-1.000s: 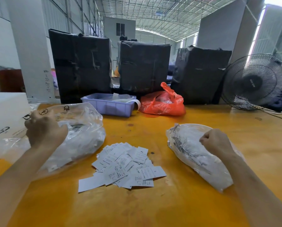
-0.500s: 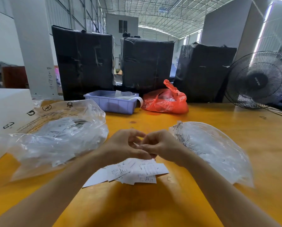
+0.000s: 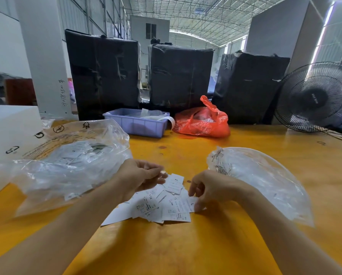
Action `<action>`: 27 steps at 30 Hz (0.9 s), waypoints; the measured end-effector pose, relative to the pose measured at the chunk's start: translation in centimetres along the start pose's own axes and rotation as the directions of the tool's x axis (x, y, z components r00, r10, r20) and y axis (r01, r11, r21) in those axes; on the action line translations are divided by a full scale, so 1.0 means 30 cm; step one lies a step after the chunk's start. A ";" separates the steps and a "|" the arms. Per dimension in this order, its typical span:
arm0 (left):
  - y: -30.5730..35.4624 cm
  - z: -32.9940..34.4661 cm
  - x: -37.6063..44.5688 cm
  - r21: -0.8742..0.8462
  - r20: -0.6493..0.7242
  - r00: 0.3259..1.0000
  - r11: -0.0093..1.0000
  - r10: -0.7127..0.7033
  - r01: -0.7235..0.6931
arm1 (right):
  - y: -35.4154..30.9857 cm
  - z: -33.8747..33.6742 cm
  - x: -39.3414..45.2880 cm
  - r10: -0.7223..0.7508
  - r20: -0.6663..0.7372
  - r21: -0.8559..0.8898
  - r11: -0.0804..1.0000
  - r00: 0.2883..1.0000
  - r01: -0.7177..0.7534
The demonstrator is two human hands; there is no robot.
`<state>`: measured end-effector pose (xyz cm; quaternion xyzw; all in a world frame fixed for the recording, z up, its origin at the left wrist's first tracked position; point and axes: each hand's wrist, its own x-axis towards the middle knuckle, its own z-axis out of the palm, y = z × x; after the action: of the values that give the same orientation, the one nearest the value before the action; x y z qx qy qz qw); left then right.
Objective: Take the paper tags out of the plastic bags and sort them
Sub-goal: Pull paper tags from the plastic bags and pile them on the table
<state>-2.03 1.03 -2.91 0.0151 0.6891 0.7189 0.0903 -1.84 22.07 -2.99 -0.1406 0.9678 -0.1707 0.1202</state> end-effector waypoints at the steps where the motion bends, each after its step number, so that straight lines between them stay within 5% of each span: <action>1: 0.000 0.003 -0.002 -0.023 0.004 1.000 1.000 -0.011 0.011 | 0.000 0.003 0.002 -0.001 -0.002 -0.012 1.000 1.000 0.001; 9: -0.009 0.021 -0.006 -0.120 0.010 0.999 0.992 -0.032 0.033 | 0.001 -0.013 0.001 -0.021 -0.164 0.328 0.942 0.986 0.074; 12: -0.008 0.020 -0.006 -0.181 0.045 0.998 0.982 -0.053 0.060 | -0.015 -0.010 0.006 0.034 -0.295 0.645 0.744 0.955 0.173; 16: -0.008 0.021 -0.003 -0.166 0.045 0.998 0.984 -0.050 0.057 | -0.033 -0.009 0.007 0.126 -0.269 0.889 0.414 0.955 0.195; 20: -0.009 0.022 -0.005 -0.076 -0.033 0.999 0.997 -0.035 0.033 | -0.037 0.008 0.023 0.180 -0.319 0.842 0.505 0.931 0.191; 27: -0.012 0.027 0.003 -0.249 -0.044 0.999 0.969 -0.011 -0.001 | -0.043 0.038 0.035 0.112 -0.467 0.765 0.549 0.877 0.337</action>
<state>-1.95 1.85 -3.23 -0.0143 0.5953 0.7996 0.0778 -2.21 20.24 -3.74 -0.0863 0.7587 -0.6414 -0.0746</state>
